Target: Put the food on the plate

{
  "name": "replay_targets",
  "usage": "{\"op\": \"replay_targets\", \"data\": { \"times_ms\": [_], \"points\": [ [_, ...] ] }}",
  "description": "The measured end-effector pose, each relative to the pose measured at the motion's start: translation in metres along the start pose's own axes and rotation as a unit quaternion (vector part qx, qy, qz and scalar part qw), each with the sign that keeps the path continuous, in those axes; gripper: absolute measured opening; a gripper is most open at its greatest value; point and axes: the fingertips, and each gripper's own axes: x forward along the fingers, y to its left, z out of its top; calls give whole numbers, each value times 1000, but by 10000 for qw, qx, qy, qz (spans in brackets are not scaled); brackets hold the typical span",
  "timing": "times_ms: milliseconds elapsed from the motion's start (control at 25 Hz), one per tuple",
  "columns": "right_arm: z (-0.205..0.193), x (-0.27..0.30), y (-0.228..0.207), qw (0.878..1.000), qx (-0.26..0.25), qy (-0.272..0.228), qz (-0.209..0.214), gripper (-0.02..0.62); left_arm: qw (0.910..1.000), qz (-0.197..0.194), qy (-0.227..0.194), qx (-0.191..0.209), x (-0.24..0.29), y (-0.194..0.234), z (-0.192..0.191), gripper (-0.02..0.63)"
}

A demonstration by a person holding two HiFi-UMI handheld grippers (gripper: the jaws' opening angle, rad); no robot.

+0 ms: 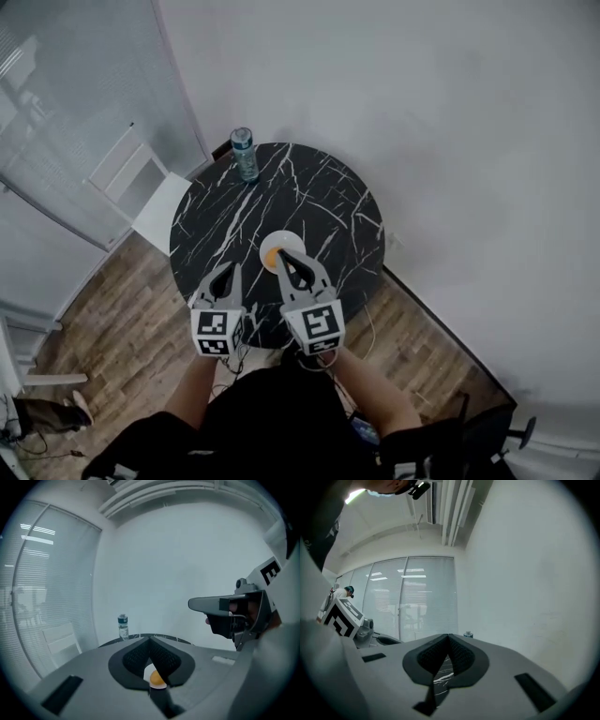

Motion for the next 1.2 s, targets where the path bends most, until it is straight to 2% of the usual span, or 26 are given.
{"op": "replay_targets", "data": {
  "times_ms": [160,360,440,680,1000,1200],
  "points": [
    [22,-21,13,9994,-62,-201,-272,-5,9994,62,-344,-2,-31,3,20,0],
    [46,-52,29,9956,-337,-488,-729,-5,9980,-117,-616,-48,-70,-2,35,0],
    [50,-59,38,9954,-316,-506,-745,-5,9974,-158,-689,-117,-81,-2,39,0],
    [53,-75,52,9955,-242,-539,-738,-5,9952,16,-971,77,-110,1,47,0],
    [55,-86,78,9957,-447,-474,-662,-5,9944,119,-1044,143,-144,8,39,-1],
    [57,-85,84,9956,-585,-409,-603,-5,9935,286,-1099,-71,-154,27,39,-1]
  ]
}}
